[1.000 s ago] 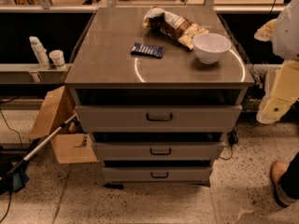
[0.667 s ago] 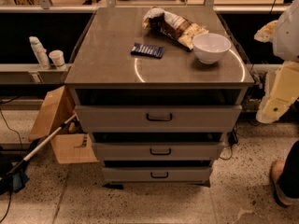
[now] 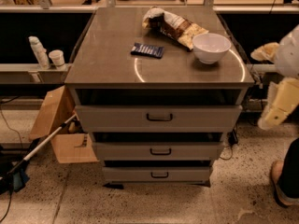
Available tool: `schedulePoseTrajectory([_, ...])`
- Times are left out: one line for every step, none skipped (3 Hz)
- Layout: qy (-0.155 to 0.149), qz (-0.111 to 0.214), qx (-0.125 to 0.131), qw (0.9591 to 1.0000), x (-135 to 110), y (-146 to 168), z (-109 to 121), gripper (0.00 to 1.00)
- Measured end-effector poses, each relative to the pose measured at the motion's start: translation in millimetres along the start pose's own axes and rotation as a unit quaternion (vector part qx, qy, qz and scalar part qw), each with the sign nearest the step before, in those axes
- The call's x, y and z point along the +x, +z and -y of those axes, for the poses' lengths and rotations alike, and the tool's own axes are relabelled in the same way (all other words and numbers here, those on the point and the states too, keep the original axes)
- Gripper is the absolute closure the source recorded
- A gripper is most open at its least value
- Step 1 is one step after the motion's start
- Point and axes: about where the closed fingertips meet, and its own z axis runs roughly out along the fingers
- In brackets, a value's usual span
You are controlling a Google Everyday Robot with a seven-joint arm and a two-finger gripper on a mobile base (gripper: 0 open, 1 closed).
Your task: Open top drawer
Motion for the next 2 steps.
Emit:
schedulePoseTrajectory([-0.022,0.052,-0.031,0.9979,8,17,1,0.00])
schedulePoseTrajectory([-0.047,0.089,-0.057,0.9933,11,30,-1,0.00])
